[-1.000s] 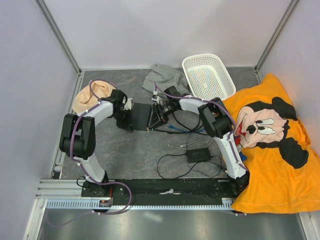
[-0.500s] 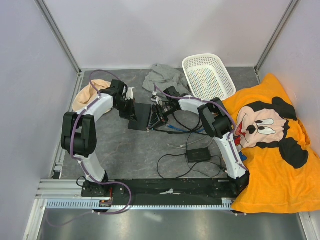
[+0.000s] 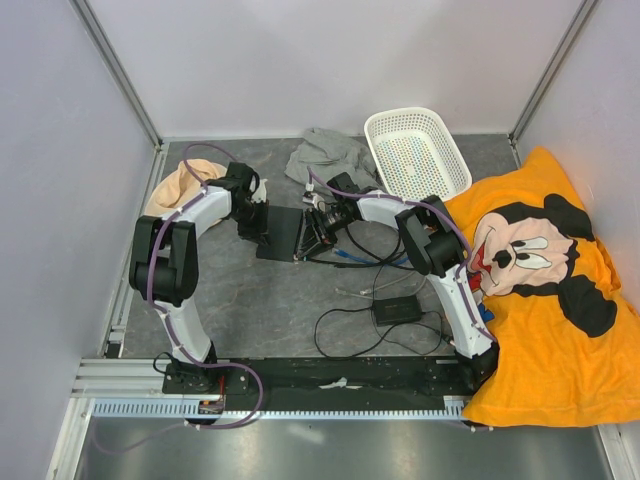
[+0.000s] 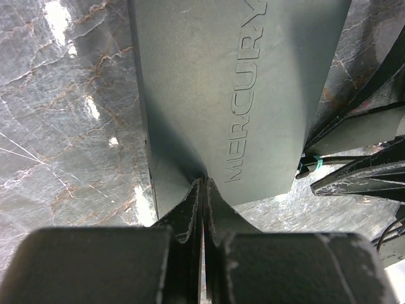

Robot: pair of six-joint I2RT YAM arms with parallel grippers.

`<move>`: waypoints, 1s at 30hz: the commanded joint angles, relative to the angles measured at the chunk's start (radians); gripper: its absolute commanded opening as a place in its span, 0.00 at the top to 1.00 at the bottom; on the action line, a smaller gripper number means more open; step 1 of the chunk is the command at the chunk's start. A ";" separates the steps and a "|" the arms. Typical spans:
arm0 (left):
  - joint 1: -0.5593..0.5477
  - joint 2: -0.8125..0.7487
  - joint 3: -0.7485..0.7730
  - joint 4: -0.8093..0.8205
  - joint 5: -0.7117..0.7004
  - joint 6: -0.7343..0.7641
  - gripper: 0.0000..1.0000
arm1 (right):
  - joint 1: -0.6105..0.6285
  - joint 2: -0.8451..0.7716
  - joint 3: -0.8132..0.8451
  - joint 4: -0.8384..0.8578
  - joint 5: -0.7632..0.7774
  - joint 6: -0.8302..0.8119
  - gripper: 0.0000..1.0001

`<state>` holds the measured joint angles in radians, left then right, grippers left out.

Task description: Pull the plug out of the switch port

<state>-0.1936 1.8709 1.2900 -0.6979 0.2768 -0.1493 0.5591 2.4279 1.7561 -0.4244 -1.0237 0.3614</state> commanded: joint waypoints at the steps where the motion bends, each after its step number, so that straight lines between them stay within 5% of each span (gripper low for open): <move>1: -0.018 0.034 -0.028 0.020 -0.093 -0.009 0.98 | 0.007 -0.001 0.034 -0.013 0.080 -0.047 0.56; 30: -0.043 0.036 -0.035 0.026 -0.110 -0.003 0.98 | 0.035 0.046 0.089 -0.080 0.068 -0.116 0.64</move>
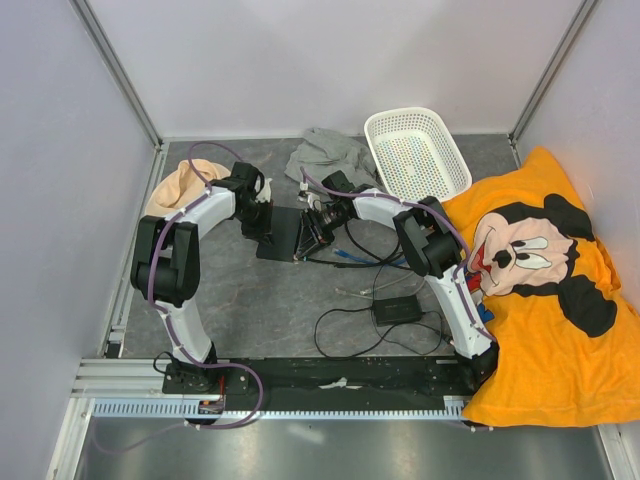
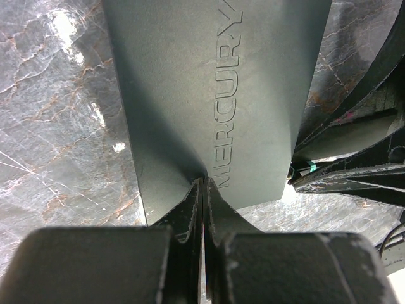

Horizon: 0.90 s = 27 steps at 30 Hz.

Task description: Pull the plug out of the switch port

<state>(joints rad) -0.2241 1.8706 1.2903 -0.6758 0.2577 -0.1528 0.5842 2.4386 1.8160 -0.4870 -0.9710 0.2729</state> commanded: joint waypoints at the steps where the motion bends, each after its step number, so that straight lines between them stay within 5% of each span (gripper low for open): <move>1: -0.012 0.036 -0.036 0.004 -0.094 0.002 0.98 | 0.009 0.037 0.031 -0.018 0.018 -0.028 0.64; 14: -0.018 0.035 -0.040 0.004 -0.101 0.010 0.98 | 0.034 0.033 0.052 -0.050 0.078 -0.054 0.75; 23: -0.020 0.036 -0.042 0.007 -0.098 0.006 0.98 | 0.069 -0.012 0.092 -0.177 0.336 -0.115 0.98; 27: -0.020 0.038 -0.045 0.008 -0.092 0.001 0.98 | 0.077 -0.015 0.098 -0.208 0.402 -0.127 1.00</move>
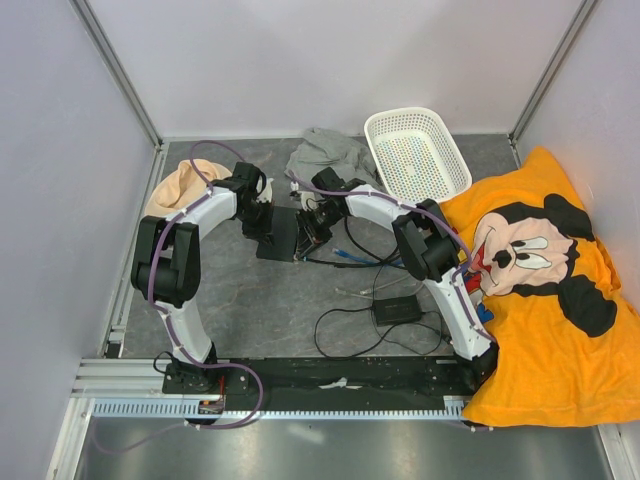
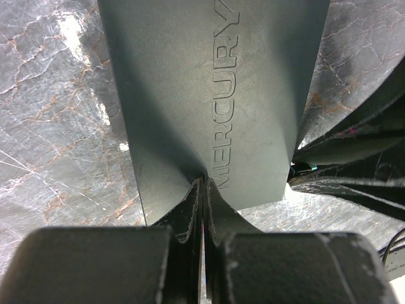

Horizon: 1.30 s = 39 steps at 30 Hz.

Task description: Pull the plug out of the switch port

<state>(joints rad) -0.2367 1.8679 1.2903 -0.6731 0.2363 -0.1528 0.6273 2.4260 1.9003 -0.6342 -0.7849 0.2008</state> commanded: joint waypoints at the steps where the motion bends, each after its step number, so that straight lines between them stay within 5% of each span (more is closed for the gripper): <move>1: -0.007 0.042 -0.045 0.006 -0.072 0.001 0.98 | 0.035 -0.002 0.014 -0.073 0.232 -0.058 1.00; 39: -0.042 0.077 -0.023 0.018 -0.023 -0.074 0.98 | 0.052 -0.137 -0.208 -0.229 0.518 -0.235 1.00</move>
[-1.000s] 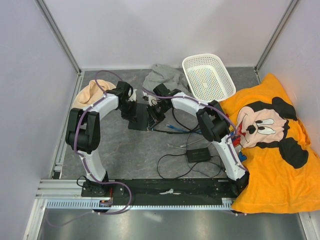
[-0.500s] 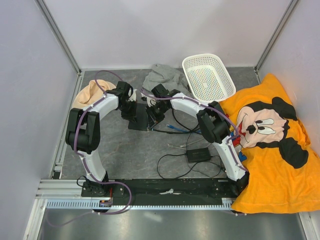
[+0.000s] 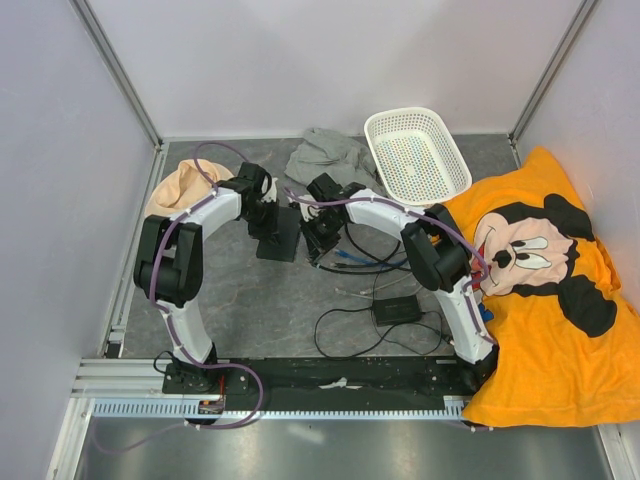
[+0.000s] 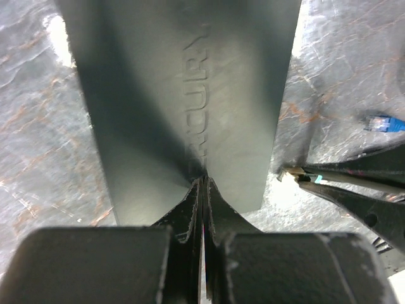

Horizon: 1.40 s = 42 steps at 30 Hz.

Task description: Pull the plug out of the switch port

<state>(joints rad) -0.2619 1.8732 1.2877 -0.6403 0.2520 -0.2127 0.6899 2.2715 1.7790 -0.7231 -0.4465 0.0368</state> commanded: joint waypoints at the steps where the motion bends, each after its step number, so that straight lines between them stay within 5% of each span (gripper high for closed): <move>1: -0.019 0.075 -0.022 -0.012 -0.040 -0.014 0.98 | -0.010 0.014 -0.090 -0.141 0.180 -0.075 1.00; 14: -0.025 0.024 -0.019 -0.016 -0.019 -0.008 0.98 | -0.116 -0.064 -0.121 -0.165 0.181 -0.158 1.00; 20: -0.019 0.011 0.004 -0.038 0.043 -0.047 0.98 | -0.191 -0.062 -0.073 -0.400 0.223 -0.374 1.00; 26: -0.017 -0.009 0.028 -0.045 0.024 -0.007 0.98 | -0.237 -0.145 -0.051 -0.420 0.183 -0.462 1.00; 27: -0.019 -0.019 0.045 -0.048 0.024 0.002 0.99 | -0.239 -0.153 -0.011 -0.418 0.152 -0.472 0.99; 28: -0.019 -0.031 0.058 -0.055 0.024 0.031 0.98 | -0.239 -0.162 0.073 -0.414 0.117 -0.489 0.85; 29: -0.017 -0.040 0.070 -0.058 0.030 0.048 0.94 | -0.237 -0.177 0.118 -0.392 0.098 -0.486 0.67; 30: -0.019 -0.049 0.097 -0.058 0.073 0.111 0.78 | -0.237 -0.188 0.156 -0.366 0.080 -0.471 0.47; 33: -0.030 -0.114 0.162 -0.061 0.057 0.196 0.52 | -0.233 -0.248 0.215 -0.239 0.026 -0.411 0.20; 34: -0.030 -0.127 0.180 -0.064 0.049 0.211 0.49 | -0.230 -0.263 0.208 -0.195 0.026 -0.388 0.03; 37: -0.030 -0.181 0.254 -0.078 0.010 0.297 0.38 | -0.228 -0.309 0.204 -0.023 0.064 -0.293 0.02; 38: -0.030 -0.210 0.268 -0.084 -0.006 0.314 0.29 | -0.228 -0.320 0.207 0.049 0.086 -0.252 0.02; 39: -0.030 -0.223 0.289 -0.084 -0.040 0.334 0.05 | -0.227 -0.323 0.211 0.086 0.118 -0.223 0.02; 42: -0.020 -0.287 0.308 -0.061 -0.088 0.346 0.01 | -0.190 -0.339 0.204 0.220 0.467 -0.076 0.02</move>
<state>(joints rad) -0.2897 1.6985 1.5391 -0.7170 0.2501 0.0307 0.4698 1.9530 1.9675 -0.7319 -0.2981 -0.2352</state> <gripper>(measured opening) 0.973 0.982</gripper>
